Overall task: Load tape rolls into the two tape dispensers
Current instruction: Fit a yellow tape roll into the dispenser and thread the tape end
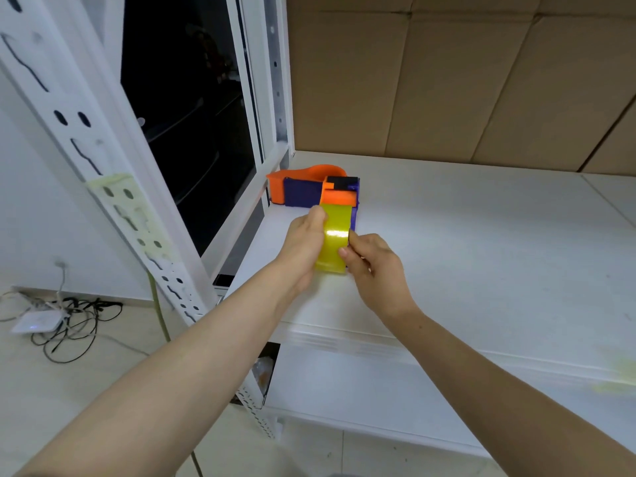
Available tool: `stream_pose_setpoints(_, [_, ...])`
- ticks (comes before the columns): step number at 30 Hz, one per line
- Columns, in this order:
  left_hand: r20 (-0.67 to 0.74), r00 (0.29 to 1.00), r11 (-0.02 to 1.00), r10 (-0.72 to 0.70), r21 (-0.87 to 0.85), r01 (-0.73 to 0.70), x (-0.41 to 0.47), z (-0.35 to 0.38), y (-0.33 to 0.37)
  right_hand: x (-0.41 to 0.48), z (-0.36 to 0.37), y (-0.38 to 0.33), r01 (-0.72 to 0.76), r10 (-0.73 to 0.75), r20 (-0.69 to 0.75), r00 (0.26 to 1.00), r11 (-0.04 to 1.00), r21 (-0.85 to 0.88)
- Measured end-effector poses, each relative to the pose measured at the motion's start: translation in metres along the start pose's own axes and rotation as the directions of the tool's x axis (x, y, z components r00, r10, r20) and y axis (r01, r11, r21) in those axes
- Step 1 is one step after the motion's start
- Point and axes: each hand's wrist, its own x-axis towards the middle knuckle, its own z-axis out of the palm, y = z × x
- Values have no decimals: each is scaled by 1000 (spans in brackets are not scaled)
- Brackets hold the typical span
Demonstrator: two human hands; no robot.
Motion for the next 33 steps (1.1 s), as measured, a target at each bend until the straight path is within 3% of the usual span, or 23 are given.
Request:
stream_pose_setpoints(6, [132,989,997,69,-35,-65,-3,-2,-7,5,-3,-1,-122,125,2,992,969,216])
stream_pose_setpoints(11, [113,991,997,69,-53,-63,-5,0,-5,6,-4,1,45,-44,-72,996,999,16])
stream_pose_setpoints(16, [-14,1000,1000,-3,-6,3,-2,7,2,-4,0,2,92,-93,-83,992,996,-15])
stream_pose_setpoints(18, [-19,1000,1000,-11,5,11,-2,7,2,-2,-5,-1,-55,67,-80,995,989,140])
stream_pose_setpoints(21, [50,998,999,33,20,-34,-5,4,-3,16,-17,-12,-404,448,40,893,758,512])
stream_pose_setpoints(23, [98,992,995,74,56,-80,-7,1,-10,30,-20,-18,-485,517,75,852,729,482])
stream_pose_setpoints(28, [129,985,993,114,-49,-108,-8,1,-16,39,-6,-18,-370,382,74,921,804,465])
stream_pose_setpoints(33, [45,994,994,100,-45,-98,-2,1,-16,22,-3,-6,-142,150,-29,988,974,174])
